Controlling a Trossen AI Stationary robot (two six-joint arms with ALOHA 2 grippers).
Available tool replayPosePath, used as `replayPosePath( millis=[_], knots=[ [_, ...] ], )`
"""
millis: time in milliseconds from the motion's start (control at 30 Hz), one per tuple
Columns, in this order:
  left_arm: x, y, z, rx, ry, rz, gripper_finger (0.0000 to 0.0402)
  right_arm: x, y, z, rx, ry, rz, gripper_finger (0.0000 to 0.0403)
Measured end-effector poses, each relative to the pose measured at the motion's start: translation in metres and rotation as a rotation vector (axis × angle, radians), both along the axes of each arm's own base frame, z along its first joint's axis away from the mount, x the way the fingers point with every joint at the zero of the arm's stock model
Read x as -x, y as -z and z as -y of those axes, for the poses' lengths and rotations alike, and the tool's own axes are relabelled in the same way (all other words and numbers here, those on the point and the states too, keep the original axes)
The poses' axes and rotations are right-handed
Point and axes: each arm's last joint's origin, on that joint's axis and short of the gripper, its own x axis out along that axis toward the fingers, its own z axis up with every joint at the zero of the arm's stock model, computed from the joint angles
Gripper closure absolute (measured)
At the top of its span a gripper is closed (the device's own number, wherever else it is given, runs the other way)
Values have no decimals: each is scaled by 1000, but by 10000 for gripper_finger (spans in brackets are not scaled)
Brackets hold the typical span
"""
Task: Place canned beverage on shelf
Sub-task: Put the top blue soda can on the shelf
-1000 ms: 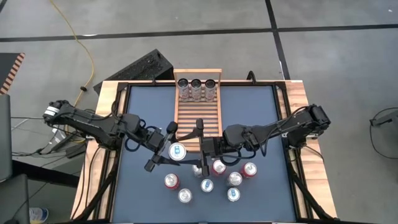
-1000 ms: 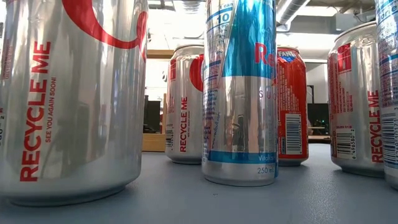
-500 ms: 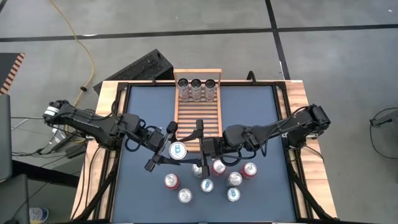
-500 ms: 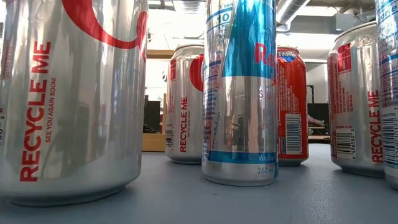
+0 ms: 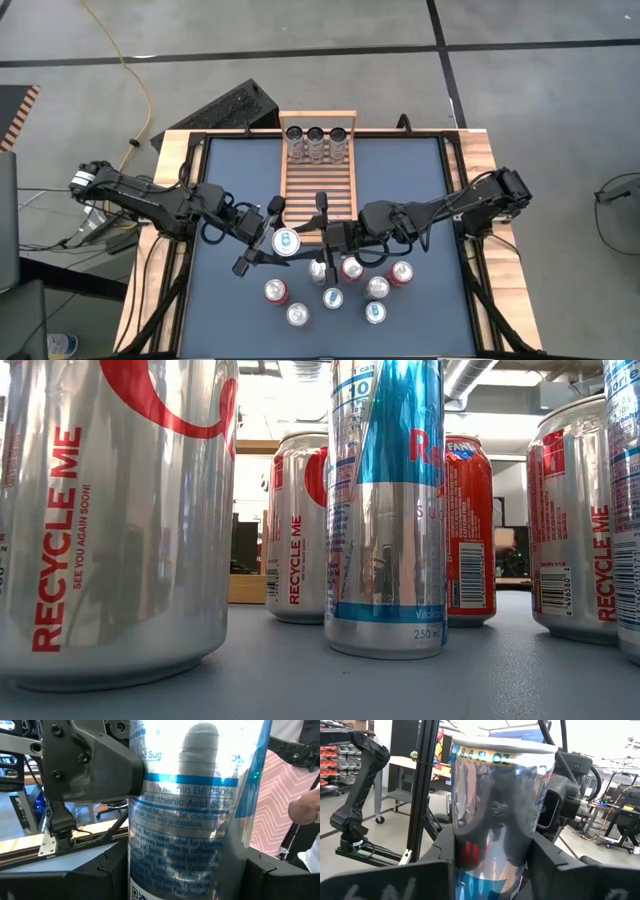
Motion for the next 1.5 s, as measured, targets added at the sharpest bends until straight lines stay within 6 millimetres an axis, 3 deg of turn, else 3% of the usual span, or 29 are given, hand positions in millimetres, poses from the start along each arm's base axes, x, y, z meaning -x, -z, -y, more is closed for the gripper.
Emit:
replayPosePath(
  millis=[300, 667, 833, 1033, 1300, 1500],
  knots=[
    [0, 2, 0, -15, -1, -17, 174, 0, 1, -1, 8, -1, -6, 262],
    [14, 5, -3, -14, 3, -145, 89, 0, 2, -1, 7, 4, -13, 262],
    [35, 6, -11, -12, -98, -264, 82, 0, 4, -1, 13, 3, -35, 262],
    [73, 10, -29, -37, -419, -419, 81, -1, 9, -1, 17, 4, -86, 262],
    [104, -35, -34, 61, -374, -334, 81, -1, 19, 0, -6, 7, -196, 262],
    [87, -60, -20, -99, -356, -282, 81, -2, 21, 5, -29, 20, -218, 262]
  ],
)
